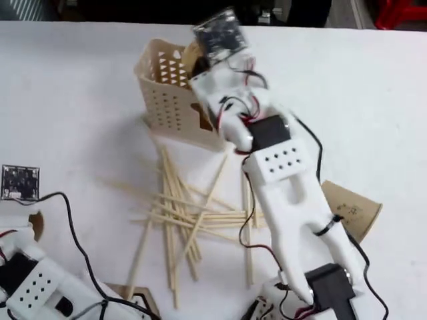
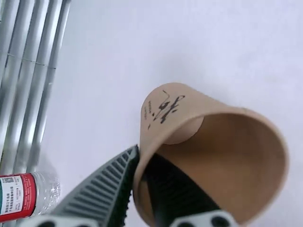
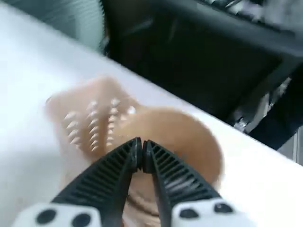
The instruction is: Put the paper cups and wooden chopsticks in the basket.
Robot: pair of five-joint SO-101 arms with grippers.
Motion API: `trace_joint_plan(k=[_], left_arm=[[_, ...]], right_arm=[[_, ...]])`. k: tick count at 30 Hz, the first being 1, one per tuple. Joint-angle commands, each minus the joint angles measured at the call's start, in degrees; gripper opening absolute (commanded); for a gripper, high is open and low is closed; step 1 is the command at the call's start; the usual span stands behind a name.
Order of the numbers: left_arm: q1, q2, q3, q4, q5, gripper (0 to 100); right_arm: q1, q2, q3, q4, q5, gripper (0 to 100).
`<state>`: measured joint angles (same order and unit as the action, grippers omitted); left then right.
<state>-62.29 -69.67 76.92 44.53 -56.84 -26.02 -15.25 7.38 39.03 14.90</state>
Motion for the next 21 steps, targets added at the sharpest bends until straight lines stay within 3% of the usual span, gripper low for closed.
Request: trace_joint_plan(k=[1,6,12,21], left_arm=[[1.0,-0.8,-3.3,1.1,0.8,2],[1.5,-0.8,-3.3,1.2,1.1,2],[2.9,-0.8,-5.9,2.1,7.6,2],[10.1,-0.7,-21.2,18.6,15.6,2]], right_arm=[[-0.8,-2.0,-9.1,6.6,0.0,1.9],[3.6,-6.8,-18.1,20.0,0.0,1.9],[13.5,-10.9,-20.9,37.3,0.1,4.9],[30.7,-10.9,-20.0,58.3,-0.4,11.7]])
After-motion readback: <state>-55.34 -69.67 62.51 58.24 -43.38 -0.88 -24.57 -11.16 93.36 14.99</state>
